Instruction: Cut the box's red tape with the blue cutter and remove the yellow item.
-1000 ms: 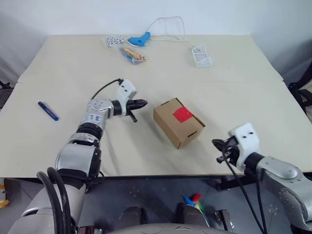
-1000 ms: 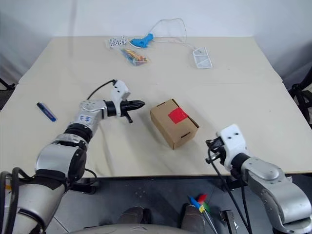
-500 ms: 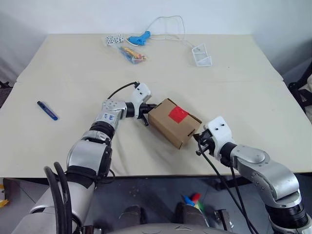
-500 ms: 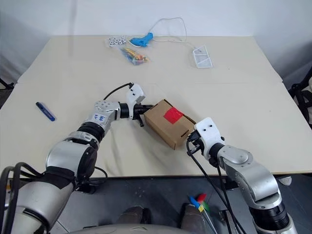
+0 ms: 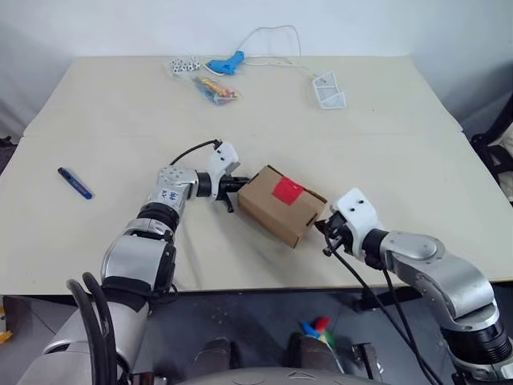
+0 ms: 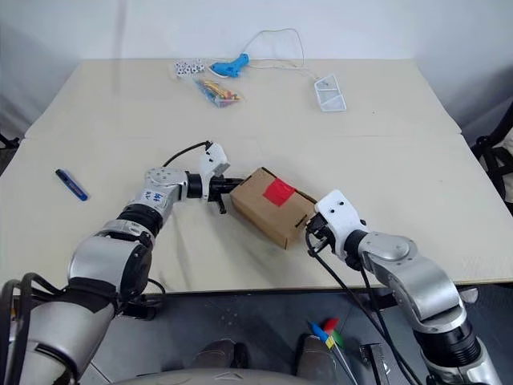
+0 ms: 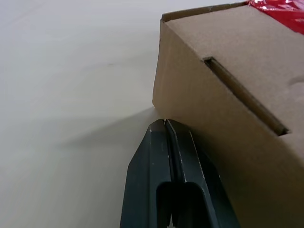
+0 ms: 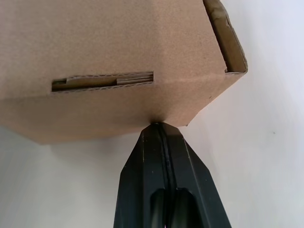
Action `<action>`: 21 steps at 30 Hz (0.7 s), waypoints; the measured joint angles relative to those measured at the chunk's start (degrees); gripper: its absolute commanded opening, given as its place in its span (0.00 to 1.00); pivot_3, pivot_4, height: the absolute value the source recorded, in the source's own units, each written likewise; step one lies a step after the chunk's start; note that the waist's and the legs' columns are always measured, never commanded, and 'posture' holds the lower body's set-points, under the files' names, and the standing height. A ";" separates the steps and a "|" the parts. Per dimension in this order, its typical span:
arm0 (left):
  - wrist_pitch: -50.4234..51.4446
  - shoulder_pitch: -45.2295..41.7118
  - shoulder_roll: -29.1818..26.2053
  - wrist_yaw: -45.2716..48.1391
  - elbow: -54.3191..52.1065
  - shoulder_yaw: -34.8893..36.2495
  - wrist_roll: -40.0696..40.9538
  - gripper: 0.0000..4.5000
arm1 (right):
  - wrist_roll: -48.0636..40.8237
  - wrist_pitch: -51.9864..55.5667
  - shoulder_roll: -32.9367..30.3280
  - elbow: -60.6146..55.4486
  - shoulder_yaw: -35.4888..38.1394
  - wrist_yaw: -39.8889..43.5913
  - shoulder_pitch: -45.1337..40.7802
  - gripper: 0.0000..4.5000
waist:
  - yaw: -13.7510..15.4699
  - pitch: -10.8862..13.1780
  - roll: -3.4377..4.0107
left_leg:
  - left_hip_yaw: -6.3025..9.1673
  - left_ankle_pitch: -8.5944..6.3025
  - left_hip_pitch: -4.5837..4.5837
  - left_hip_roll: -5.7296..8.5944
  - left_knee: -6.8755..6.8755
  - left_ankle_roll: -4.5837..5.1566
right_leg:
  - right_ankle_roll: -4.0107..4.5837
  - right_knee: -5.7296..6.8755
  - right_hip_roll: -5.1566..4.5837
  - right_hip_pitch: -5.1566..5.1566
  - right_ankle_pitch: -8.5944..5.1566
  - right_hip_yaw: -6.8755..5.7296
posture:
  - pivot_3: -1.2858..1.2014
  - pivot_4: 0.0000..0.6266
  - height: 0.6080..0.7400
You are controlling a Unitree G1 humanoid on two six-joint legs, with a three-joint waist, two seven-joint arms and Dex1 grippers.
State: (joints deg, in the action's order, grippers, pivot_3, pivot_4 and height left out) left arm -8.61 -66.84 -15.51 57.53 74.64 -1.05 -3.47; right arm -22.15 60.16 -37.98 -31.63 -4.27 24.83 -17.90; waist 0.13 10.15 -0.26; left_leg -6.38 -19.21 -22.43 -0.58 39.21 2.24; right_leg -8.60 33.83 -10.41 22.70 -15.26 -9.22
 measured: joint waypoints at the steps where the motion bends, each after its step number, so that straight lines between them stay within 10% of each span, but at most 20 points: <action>1: 0.07 0.02 0.26 0.19 -0.04 -0.03 -0.01 0.01 | 0.05 0.05 -0.65 0.00 0.41 0.26 0.00 0.00 | 0.00 0.00 0.00 | 0.00 0.00 0.00 0.00 0.00 0.00 | 0.00 -0.01 0.00 0.00 0.00 0.00 | 0.52 0.24 1.00; 21: 0.71 0.01 2.35 -1.84 -0.31 -0.44 -1.10 0.01 | 3.17 -6.53 -2.76 5.16 0.43 3.91 2.69 0.00 | -0.13 0.00 -0.01 | -0.01 0.00 0.00 0.00 0.00 0.00 | 0.00 0.00 0.00 0.00 0.00 0.00 | 0.52 0.24 1.00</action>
State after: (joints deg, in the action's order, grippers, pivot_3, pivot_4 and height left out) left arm -7.90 -66.83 -13.16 55.70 74.33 -1.49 -4.56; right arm -18.98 53.63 -40.74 -26.48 -3.85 28.74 -15.21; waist 0.01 10.15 -0.27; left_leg -6.39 -19.21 -22.43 -0.59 39.21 2.25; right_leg -8.60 33.82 -10.41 22.70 -15.26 -9.22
